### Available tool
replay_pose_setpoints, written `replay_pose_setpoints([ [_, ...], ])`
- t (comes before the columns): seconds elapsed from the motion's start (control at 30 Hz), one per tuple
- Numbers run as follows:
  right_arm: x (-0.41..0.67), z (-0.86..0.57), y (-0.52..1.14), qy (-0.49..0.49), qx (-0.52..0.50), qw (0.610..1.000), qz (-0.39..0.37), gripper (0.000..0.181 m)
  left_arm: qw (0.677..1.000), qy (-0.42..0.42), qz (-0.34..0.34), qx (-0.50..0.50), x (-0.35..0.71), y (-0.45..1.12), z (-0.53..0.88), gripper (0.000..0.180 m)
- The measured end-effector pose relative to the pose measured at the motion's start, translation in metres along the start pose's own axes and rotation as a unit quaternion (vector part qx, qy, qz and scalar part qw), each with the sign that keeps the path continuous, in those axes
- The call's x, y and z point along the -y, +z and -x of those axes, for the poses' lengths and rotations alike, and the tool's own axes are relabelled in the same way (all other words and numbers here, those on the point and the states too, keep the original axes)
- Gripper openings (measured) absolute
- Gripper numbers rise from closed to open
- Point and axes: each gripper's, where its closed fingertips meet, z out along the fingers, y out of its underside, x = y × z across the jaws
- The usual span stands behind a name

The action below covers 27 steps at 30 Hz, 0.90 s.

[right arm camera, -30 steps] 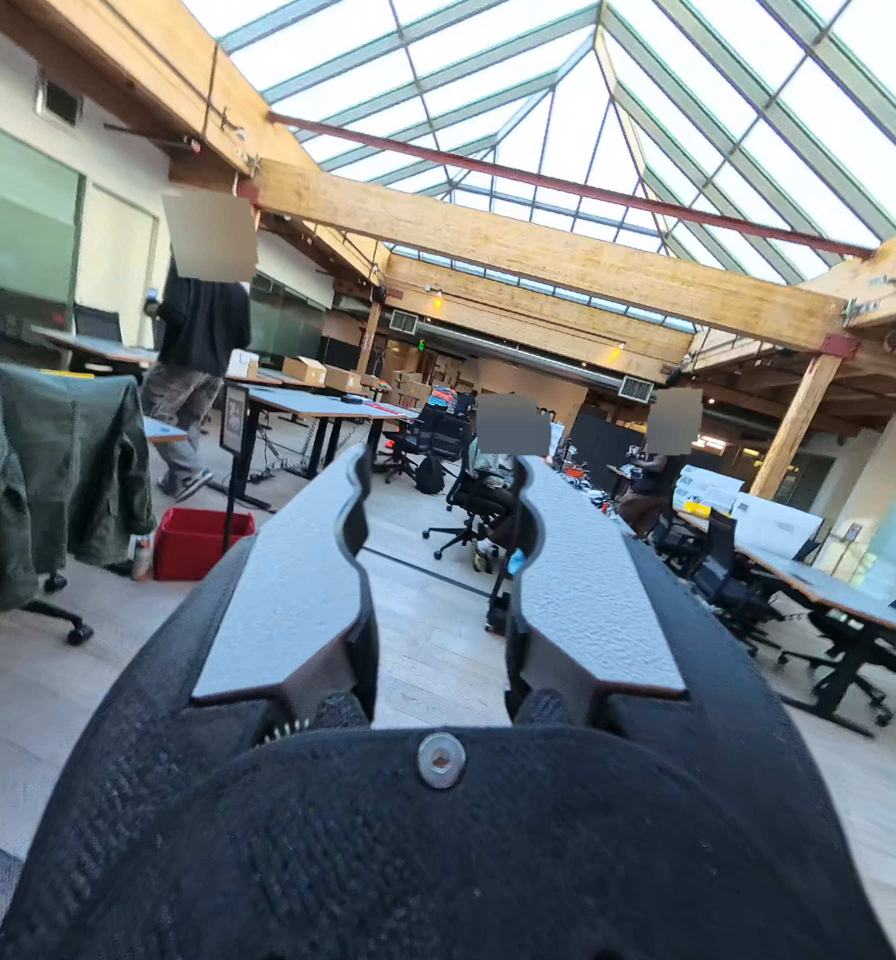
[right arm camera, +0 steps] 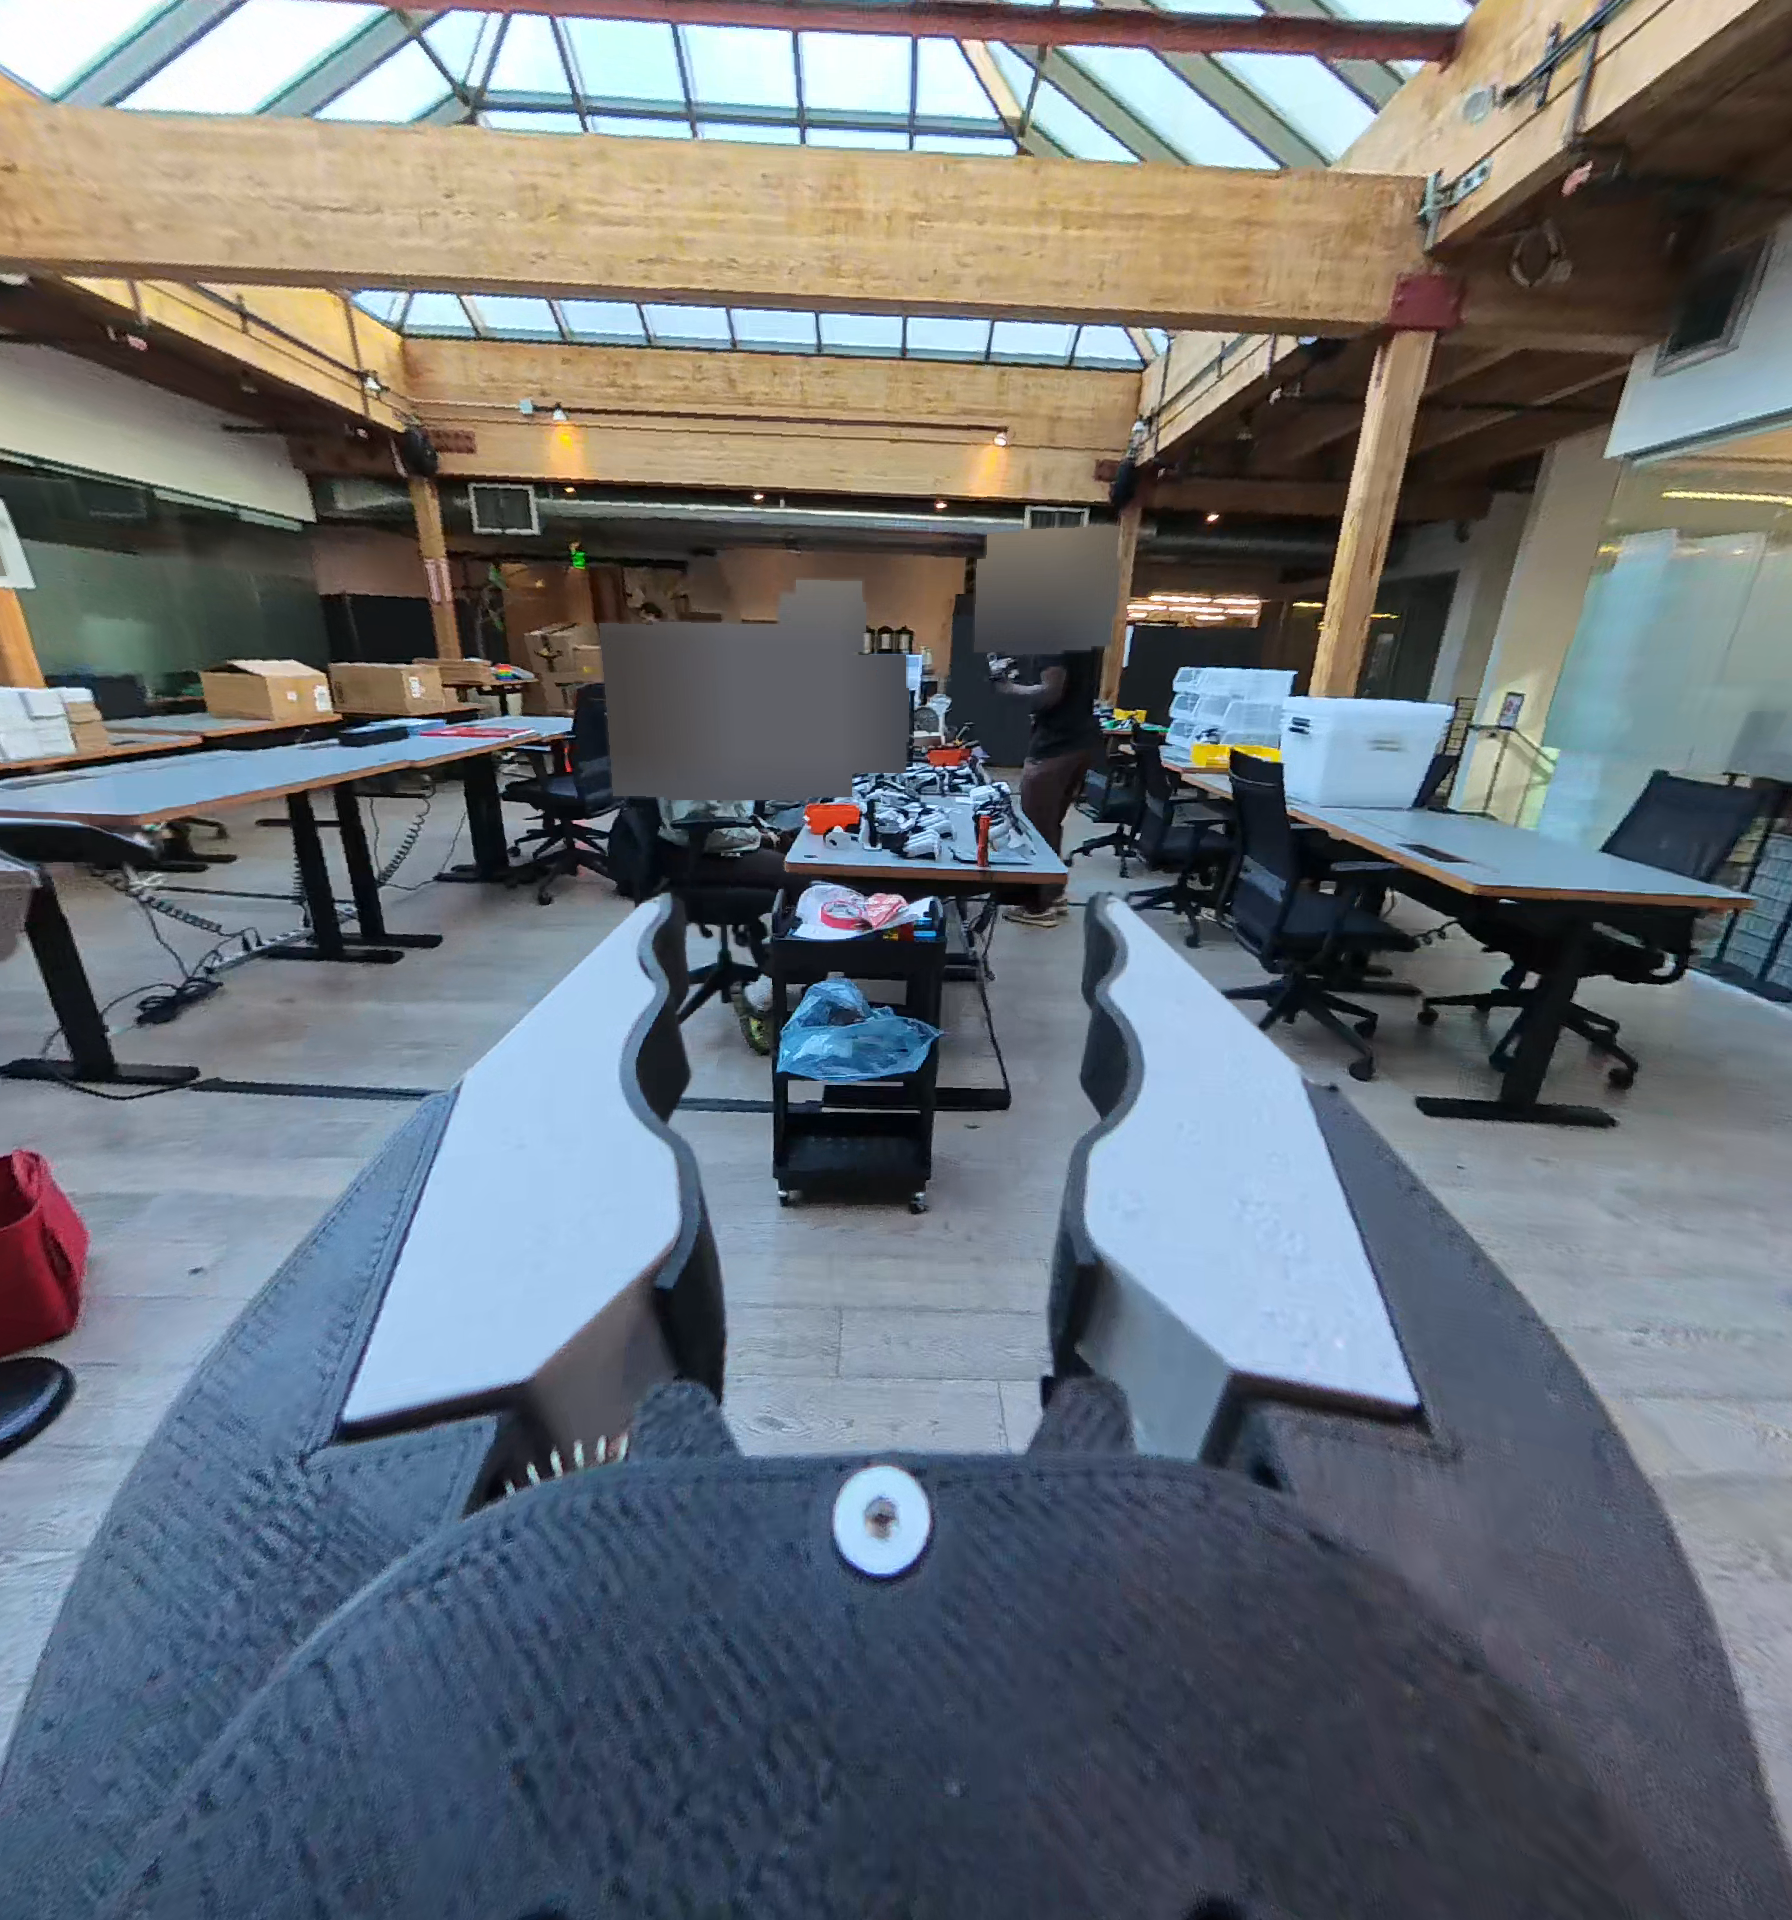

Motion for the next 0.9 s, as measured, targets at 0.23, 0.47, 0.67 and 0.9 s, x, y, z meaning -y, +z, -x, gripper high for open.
replay_pose_setpoints([
  [0.23,-0.062,-0.025,0.157,0.051,0.092,0.994,-0.018,0.072,1.0,-0.01,0.017,-0.006,-0.023,0.122,0.091,0.065],
  [0.47,-0.138,-0.099,0.292,0.076,0.09,0.991,0.059,0.074,1.0,-0.022,0.019,-0.002,-0.007,0.253,0.23,0.061],
  [0.67,-0.177,-0.188,0.36,0.052,0.024,0.995,0.077,0.068,0.999,-0.033,0.022,-0.008,0.01,0.38,0.32,0.056],
  [0.9,-0.226,-0.349,0.456,0.043,0.003,0.994,0.097,0.059,0.999,-0.009,-0.036,-0.024,0.037,0.559,0.371,0.048],
])
